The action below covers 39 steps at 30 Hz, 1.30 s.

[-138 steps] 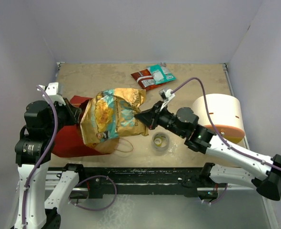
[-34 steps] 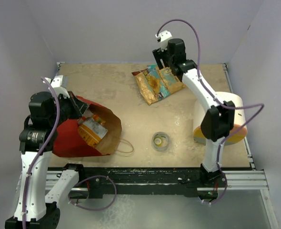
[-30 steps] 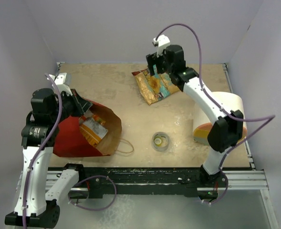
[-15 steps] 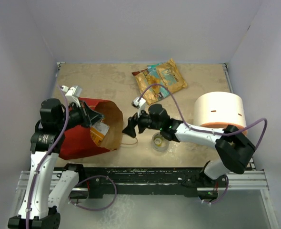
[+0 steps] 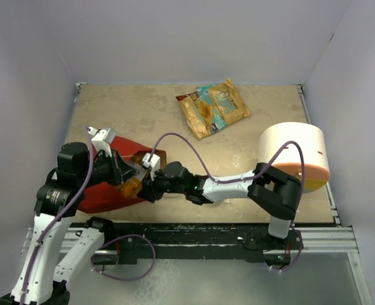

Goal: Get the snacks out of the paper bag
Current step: Take out the snack from the paper bag.

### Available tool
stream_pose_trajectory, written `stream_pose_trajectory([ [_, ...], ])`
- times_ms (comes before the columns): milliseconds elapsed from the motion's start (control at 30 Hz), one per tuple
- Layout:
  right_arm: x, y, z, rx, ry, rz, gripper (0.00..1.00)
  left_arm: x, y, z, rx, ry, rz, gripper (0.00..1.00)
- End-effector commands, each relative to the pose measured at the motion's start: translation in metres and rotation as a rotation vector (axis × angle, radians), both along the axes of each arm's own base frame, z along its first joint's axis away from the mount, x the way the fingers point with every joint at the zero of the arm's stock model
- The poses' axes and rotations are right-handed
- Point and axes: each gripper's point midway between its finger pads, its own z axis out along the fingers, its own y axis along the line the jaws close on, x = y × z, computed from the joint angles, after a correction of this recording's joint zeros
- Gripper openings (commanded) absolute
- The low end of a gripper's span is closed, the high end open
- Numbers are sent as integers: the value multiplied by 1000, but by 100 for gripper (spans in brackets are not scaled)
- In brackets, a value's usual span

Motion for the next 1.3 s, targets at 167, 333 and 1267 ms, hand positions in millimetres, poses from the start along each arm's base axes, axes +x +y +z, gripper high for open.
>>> stream_pose_trajectory([
  [167, -64, 49, 44, 167, -184, 74, 46, -10, 14, 1, 31, -22, 134, 0],
  [333, -48, 20, 45, 189, -215, -46, 47, -7, 29, 10, -28, -81, 276, 0],
  [1267, 27, 24, -3, 285, 207, -511, 80, 7, 39, 36, 23, -293, 276, 0],
])
